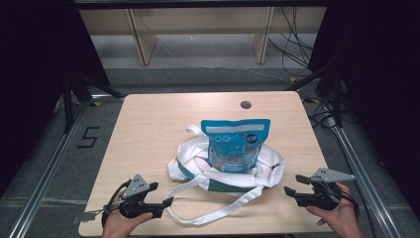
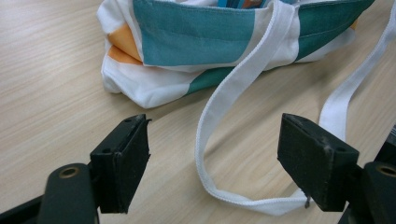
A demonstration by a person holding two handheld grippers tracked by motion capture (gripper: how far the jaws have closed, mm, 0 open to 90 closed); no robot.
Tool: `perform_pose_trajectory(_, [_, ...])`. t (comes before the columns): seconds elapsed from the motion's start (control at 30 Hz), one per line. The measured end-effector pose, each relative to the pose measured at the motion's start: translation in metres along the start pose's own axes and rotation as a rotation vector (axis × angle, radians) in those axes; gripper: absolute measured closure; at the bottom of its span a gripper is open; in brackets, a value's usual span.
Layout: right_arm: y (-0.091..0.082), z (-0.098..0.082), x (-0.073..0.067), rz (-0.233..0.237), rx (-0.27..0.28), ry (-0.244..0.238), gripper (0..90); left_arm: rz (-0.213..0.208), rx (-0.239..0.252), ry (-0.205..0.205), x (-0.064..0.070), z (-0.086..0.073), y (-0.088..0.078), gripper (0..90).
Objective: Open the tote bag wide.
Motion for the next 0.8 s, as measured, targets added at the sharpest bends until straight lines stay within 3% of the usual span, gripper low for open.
perform_pose_trajectory(0.03, [0.000, -0.002, 0.000, -0.002, -0.006, -0.013, 36.1, -0.008, 0.012, -0.021, 0.002, -0.001, 0.001, 24.4])
perform_pose_trajectory(0.07, [-0.001, -0.004, -0.002, -0.005, -0.014, 0.005, 36.1, -0.017, -0.001, -0.023, 0.003, -0.003, 0.000, 24.4])
perform_pose_trajectory(0.1, [0.000, -0.006, -0.001, -0.009, -0.022, -0.030, 36.0, -0.023, 0.003, -0.017, 0.004, -0.004, 0.000, 24.3])
perform_pose_trajectory(0.13, [0.001, -0.007, -0.004, -0.004, -0.012, -0.009, 35.8, -0.024, -0.001, -0.029, 0.006, -0.006, 0.001, 24.2])
perform_pose_trajectory(0.17, [0.001, -0.009, -0.002, -0.003, -0.026, -0.058, 35.6, -0.023, 0.000, -0.027, 0.007, -0.007, 0.001, 24.0])
perform_pose_trajectory(0.2, [0.001, -0.011, -0.006, -0.012, -0.028, -0.021, 35.5, -0.024, -0.016, 0.009, 0.005, -0.010, -0.001, 23.9])
perform_pose_trajectory(0.23, [0.001, -0.013, -0.006, -0.001, -0.043, -0.038, 35.1, -0.019, 0.001, -0.008, 0.006, -0.009, 0.000, 23.9])
perform_pose_trajectory(0.27, [0.001, -0.013, -0.006, -0.012, -0.029, -0.040, 34.9, -0.020, -0.012, 0.015, 0.005, -0.011, -0.001, 23.7])
perform_pose_trajectory(0.33, [0.001, -0.016, -0.006, -0.013, -0.033, -0.061, 34.4, -0.013, 0.005, -0.023, 0.008, -0.012, 0.000, 22.9])
perform_pose_trajectory(0.37, [0.000, -0.018, -0.006, -0.014, -0.037, -0.074, 34.2, -0.013, 0.007, -0.021, 0.008, -0.012, -0.001, 22.9])
perform_pose_trajectory(0.4, [0.000, -0.021, -0.010, -0.009, -0.050, -0.029, 34.2, -0.018, -0.004, -0.016, 0.009, -0.014, -0.001, 23.0])
perform_pose_trajectory(0.43, [0.000, -0.022, -0.008, -0.015, -0.043, -0.052, 34.1, -0.025, -0.011, -0.003, 0.011, -0.016, -0.002, 23.0])
perform_pose_trajectory(0.47, [-0.001, -0.025, -0.012, -0.006, -0.058, -0.015, 34.0, -0.026, -0.007, -0.001, 0.013, -0.017, -0.002, 23.0])
perform_pose_trajectory(0.5, [0.001, -0.027, -0.011, 0.004, -0.052, -0.037, 34.0, -0.018, -0.013, 0.015, 0.013, -0.019, -0.002, 23.0])
perform_pose_trajectory(0.57, [0.000, -0.033, -0.013, -0.009, -0.073, -0.013, 33.8, -0.018, -0.022, 0.035, 0.016, -0.022, -0.004, 22.9])
perform_pose_trajectory(0.6, [0.000, -0.035, -0.015, -0.001, -0.075, -0.003, 33.7, -0.015, -0.008, 0.024, 0.017, -0.022, -0.003, 22.7])
perform_pose_trajectory(0.67, [0.000, -0.039, -0.016, -0.002, -0.073, -0.014, 33.5, 0.003, -0.011, 0.041, 0.015, -0.027, -0.002, 22.7])
perform_pose_trajectory(0.7, [-0.001, -0.041, -0.015, -0.001, -0.075, -0.031, 33.5, 0.006, 0.000, 0.025, 0.017, -0.028, -0.001, 22.6])
perform_pose_trajectory(0.77, [-0.002, -0.046, -0.018, 0.006, -0.086, -0.003, 33.5, 0.013, -0.018, 0.017, 0.016, -0.033, -0.001, 22.5])
perform_pose_trajectory(0.8, [-0.002, -0.047, -0.017, -0.002, -0.076, -0.027, 33.5, 0.008, -0.022, 0.012, 0.016, -0.035, 0.000, 22.4])
Point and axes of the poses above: each handheld gripper's, and its own axes: y roughly forward along the jaws, z roughly out of its top, x roughly to its right, the point moved 9 cm from there along y, roughly forward along the jaws, and after that the axes turned 4 degrees about z, right-handed, at the moved point
